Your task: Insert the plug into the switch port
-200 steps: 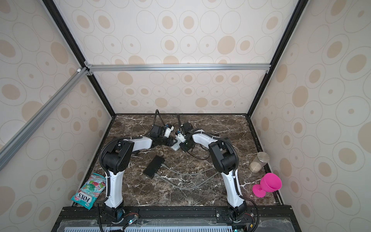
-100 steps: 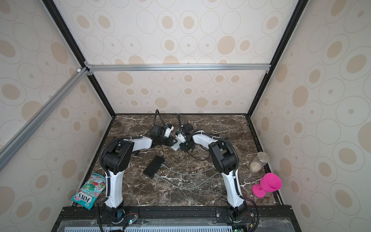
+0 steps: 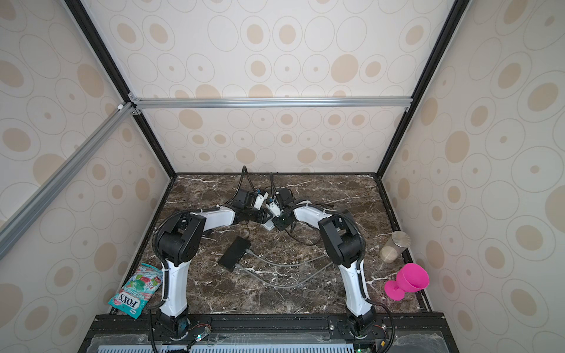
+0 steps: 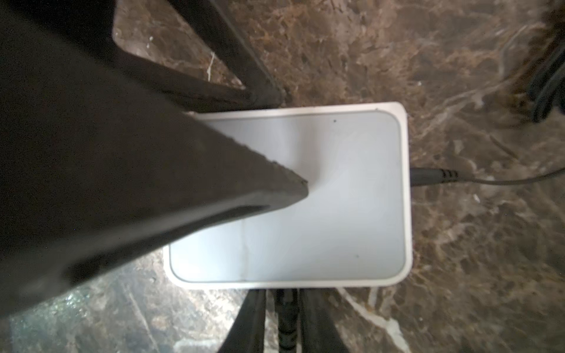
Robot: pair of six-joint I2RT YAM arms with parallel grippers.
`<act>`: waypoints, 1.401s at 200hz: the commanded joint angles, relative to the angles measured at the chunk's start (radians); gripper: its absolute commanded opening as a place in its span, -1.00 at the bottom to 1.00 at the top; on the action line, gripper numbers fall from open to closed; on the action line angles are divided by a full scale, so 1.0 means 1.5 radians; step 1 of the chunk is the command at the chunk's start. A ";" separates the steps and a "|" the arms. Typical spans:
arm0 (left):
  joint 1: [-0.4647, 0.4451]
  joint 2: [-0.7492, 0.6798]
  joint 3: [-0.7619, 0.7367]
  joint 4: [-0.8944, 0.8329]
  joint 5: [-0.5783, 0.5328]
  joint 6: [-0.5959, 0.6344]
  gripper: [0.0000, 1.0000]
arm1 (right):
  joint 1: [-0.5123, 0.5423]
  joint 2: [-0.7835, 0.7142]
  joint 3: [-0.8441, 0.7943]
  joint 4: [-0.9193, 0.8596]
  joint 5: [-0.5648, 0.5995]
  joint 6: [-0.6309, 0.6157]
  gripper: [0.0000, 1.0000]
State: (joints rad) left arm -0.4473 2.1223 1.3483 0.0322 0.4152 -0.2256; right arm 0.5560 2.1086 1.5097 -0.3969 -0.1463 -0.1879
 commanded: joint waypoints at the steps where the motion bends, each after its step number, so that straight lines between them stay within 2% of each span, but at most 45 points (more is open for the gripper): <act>1: -0.010 0.003 0.007 -0.105 -0.052 0.000 -0.06 | 0.012 -0.063 -0.025 0.034 0.003 -0.004 -0.50; 19: -0.011 -0.017 0.030 -0.126 -0.074 -0.005 0.12 | 0.013 -0.090 -0.054 0.040 0.016 0.008 -0.40; 34: -0.008 -0.042 0.047 -0.144 -0.102 -0.021 0.24 | 0.012 -0.120 -0.086 0.048 0.028 0.023 -0.23; 49: 0.003 -0.077 0.051 -0.147 -0.108 -0.045 0.35 | 0.012 -0.159 -0.124 0.057 0.038 0.038 -0.19; 82: 0.015 -0.203 -0.020 -0.092 -0.084 -0.081 0.38 | 0.012 -0.277 -0.222 0.068 0.066 0.068 -0.12; 100: 0.015 -0.286 -0.090 -0.037 -0.079 -0.108 0.49 | 0.010 -0.349 -0.272 0.069 0.096 0.082 -0.05; 110: 0.016 -0.343 -0.147 0.013 -0.070 -0.127 0.74 | 0.008 -0.392 -0.300 0.071 0.113 0.091 -0.02; 113: 0.015 -0.360 -0.168 0.033 -0.069 -0.136 0.93 | 0.008 -0.405 -0.309 0.072 0.120 0.094 -0.01; 116: 0.015 -0.378 -0.190 0.053 -0.065 -0.144 0.96 | 0.006 -0.416 -0.317 0.073 0.126 0.097 -0.01; 137: 0.016 -0.490 -0.331 0.186 -0.064 -0.190 0.96 | -0.004 -0.506 -0.379 0.085 0.163 0.121 0.15; 167: 0.017 -0.614 -0.452 0.234 -0.128 -0.181 0.96 | -0.020 -0.623 -0.451 0.106 0.240 0.161 0.39; 183: 0.018 -0.678 -0.503 0.246 -0.174 -0.147 0.96 | -0.024 -0.690 -0.494 0.131 0.320 0.181 0.62; 202: 0.018 -0.766 -0.573 0.263 -0.262 -0.109 0.96 | -0.027 -0.766 -0.561 0.203 0.407 0.172 1.00; 220: 0.018 -0.857 -0.662 0.323 -0.335 -0.078 0.96 | -0.029 -0.821 -0.636 0.293 0.470 0.117 1.00; 233: 0.019 -0.924 -0.720 0.365 -0.372 -0.047 0.96 | -0.030 -0.855 -0.698 0.370 0.464 0.034 1.00; 253: 0.018 -1.006 -0.774 0.367 -0.431 -0.010 0.96 | -0.032 -0.883 -0.787 0.506 0.447 -0.063 0.99; 268: 0.018 -1.041 -0.804 0.380 -0.469 0.007 0.96 | -0.033 -0.869 -0.821 0.571 0.445 -0.097 0.99; 280: 0.018 -1.047 -0.822 0.397 -0.495 0.014 0.96 | -0.035 -0.838 -0.818 0.580 0.459 -0.093 0.99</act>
State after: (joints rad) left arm -0.4232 0.5873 0.1474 0.5316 -0.1802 -0.2825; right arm 0.5133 0.8101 0.2970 0.2626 0.4969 -0.2131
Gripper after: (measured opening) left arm 0.981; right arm 0.997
